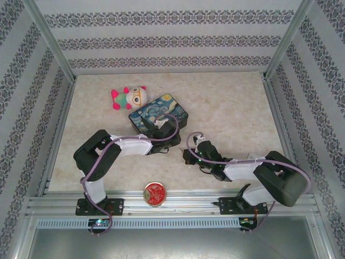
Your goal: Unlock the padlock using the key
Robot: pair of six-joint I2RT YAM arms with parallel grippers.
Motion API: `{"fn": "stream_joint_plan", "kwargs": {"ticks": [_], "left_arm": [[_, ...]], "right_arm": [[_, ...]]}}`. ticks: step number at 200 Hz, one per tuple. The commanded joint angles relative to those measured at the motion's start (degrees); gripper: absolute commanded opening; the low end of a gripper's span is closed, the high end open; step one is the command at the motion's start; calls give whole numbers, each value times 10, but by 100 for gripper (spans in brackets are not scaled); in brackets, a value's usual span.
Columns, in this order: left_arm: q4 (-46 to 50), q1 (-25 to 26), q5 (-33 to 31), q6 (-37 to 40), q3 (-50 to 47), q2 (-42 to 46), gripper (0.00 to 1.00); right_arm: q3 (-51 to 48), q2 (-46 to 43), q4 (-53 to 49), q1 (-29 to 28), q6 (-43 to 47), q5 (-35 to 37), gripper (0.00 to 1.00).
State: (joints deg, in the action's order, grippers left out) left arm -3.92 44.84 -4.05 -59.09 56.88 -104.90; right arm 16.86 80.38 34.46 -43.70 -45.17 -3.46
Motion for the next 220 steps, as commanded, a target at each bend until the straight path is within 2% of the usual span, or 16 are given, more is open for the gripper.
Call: {"fn": "stream_joint_plan", "kwargs": {"ticks": [1,37,120,220], "left_arm": [[-47,-9,24,-26,-7,-3,14],[-53,-10,31,-28,-10,-6,14],[-56,-12,33,-28,-14,-7,14],[-67,-13,41,-30,-16,-9,14]], "right_arm": [[1,7,46,-5,-16,27,0],[5,22,51,-6,-21,26,0],[12,78,140,-26,-34,30,0],[12,85,155,-25,-41,39,0]]}}
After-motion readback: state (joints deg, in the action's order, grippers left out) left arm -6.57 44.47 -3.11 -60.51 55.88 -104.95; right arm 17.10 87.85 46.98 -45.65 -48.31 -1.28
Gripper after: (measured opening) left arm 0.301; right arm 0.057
